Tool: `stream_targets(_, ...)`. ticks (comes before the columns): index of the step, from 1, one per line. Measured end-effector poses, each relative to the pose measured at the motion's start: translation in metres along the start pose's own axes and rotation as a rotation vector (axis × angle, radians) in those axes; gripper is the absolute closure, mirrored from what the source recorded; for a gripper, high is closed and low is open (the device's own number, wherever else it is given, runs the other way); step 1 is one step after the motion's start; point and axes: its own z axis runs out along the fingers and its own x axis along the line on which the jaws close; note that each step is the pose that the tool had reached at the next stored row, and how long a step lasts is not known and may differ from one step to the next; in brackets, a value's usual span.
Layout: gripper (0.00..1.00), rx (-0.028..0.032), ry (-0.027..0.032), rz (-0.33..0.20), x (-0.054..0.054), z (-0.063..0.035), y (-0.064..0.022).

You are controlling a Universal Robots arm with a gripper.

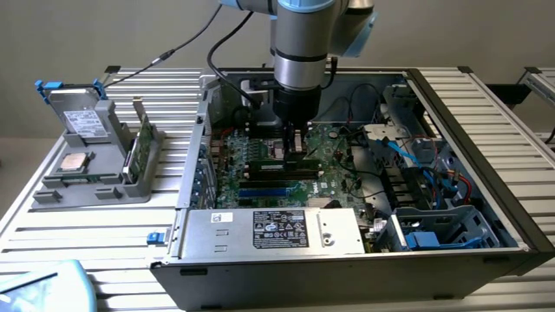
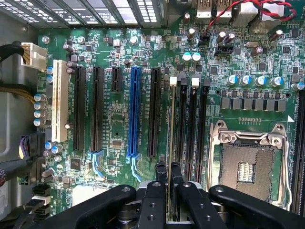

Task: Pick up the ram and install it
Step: 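Insert the ram into the slot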

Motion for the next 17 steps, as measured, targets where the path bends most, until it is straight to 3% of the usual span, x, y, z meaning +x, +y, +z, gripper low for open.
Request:
stream_targets(2,0.85,0.0015,0.0002,0.000,0.0000,-0.0001,0.0001)
stream_targets(7,0.85,0.0128,0.0005,0.002,-0.0011,0.0012,0.0019)
stream_targets(17,0.85,0.0134,-0.0020,0.002,-0.0006,0.0030,0.0028)
